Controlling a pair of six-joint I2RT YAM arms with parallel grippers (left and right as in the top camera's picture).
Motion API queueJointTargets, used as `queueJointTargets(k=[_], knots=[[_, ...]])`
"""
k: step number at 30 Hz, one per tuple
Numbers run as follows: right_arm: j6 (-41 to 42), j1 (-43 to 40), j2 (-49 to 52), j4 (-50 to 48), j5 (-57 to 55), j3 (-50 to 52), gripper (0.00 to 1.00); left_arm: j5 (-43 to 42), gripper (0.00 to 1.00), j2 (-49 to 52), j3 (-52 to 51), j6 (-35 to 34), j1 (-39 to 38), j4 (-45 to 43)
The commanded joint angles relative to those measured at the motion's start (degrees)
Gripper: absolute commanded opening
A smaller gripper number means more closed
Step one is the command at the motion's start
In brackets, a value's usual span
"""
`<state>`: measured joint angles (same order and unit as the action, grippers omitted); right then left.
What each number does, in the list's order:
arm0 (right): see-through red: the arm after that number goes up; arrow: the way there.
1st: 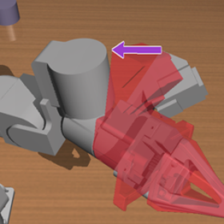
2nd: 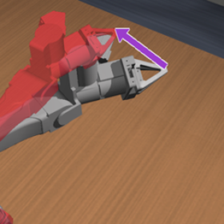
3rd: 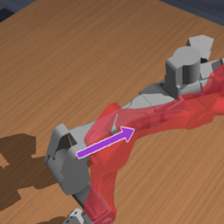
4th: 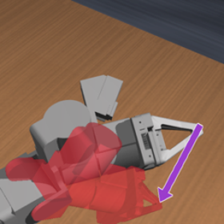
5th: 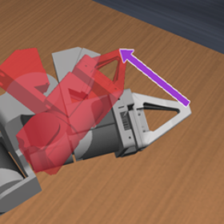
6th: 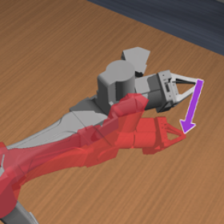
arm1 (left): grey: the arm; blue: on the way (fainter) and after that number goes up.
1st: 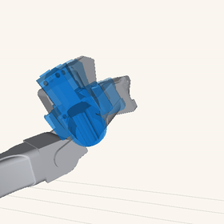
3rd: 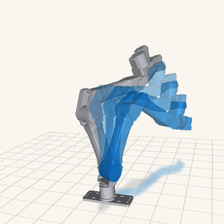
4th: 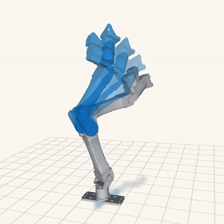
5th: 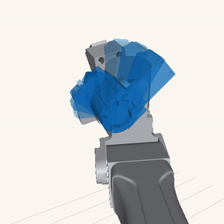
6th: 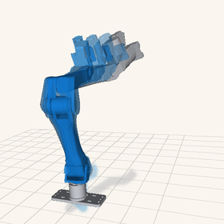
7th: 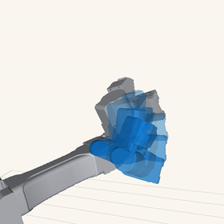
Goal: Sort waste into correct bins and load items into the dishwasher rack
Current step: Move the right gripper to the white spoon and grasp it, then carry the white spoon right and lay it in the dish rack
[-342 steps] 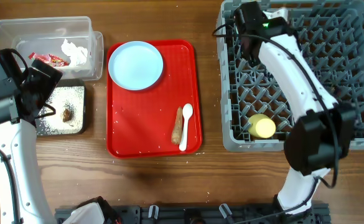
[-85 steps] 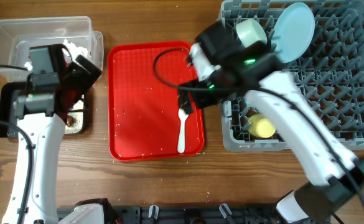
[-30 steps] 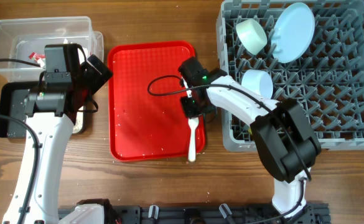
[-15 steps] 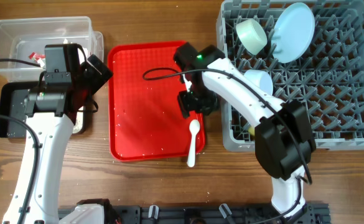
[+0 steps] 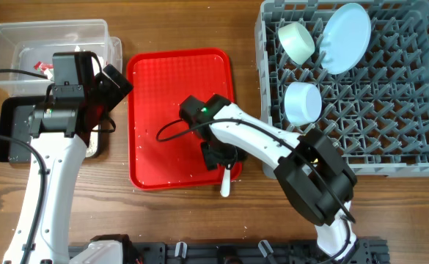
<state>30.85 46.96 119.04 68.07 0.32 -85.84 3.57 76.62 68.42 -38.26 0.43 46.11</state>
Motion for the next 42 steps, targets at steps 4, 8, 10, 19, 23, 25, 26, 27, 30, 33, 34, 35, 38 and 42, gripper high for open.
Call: queueJointTargets(k=[4,8,10,19,23,25,26,27,30,33,34,35,38,42], knots=[[1.1,2.1,0.7,-0.9,-0.2,3.1,0.59,0.8,1.00,0.0,0.3,0.3,-0.3,-0.2],[0.3,2.1,0.7,-7.1,1.0,8.3,0.53,0.8,1.00,0.0,0.3,0.3,-0.3,-0.2],[-1.1,2.1,0.7,-8.9,-0.1,8.6,0.43,0.8,1.00,0.0,0.3,0.3,-0.3,-0.2],[-3.8,-0.7,0.6,-15.7,-8.0,8.4,0.04,0.8,1.00,0.0,0.3,0.3,-0.3,-0.2],[-5.5,-3.0,0.5,-12.2,-8.0,3.4,0.04,0.8,1.00,0.0,0.3,0.3,-0.3,-0.2],[-5.5,-3.4,0.0,-6.8,-8.0,-2.6,0.04,0.8,1.00,0.0,0.3,0.3,-0.3,-0.2],[-5.5,-3.6,-0.6,-4.0,-8.0,-6.4,0.04,0.8,1.00,0.0,0.3,0.3,-0.3,-0.2],[-5.5,-3.9,-2.0,-0.3,-8.0,-12.0,0.04,0.8,1.00,0.0,0.3,0.3,-0.3,-0.2],[-4.0,-7.6,-6.5,7.1,-8.1,-22.6,0.04,0.8,1.00,0.0,0.3,0.3,-0.3,-0.2],[2.1,-18.5,-13.0,10.5,-9.6,-24.8,0.04,0.8,1.00,0.0,0.3,0.3,-0.3,-0.2],[4.7,-23.6,-14.4,10.8,-9.5,-24.8,0.04,0.8,1.00,0.0,0.3,0.3,-0.3,-0.2],[8.5,-29.0,-15.1,11.3,-8.9,-24.8,0.04,0.8,1.00,0.0,0.3,0.3,-0.3,-0.2],[17.9,-40.0,-15.1,13.5,-8.9,-24.2,0.04,0.8,1.00,0.0,0.3,0.3,-0.3,-0.2],[26.0,-47.3,-15.1,13.7,-9.5,-23.4,0.04,0.8,1.00,0.0,0.3,0.3,-0.3,-0.2]])
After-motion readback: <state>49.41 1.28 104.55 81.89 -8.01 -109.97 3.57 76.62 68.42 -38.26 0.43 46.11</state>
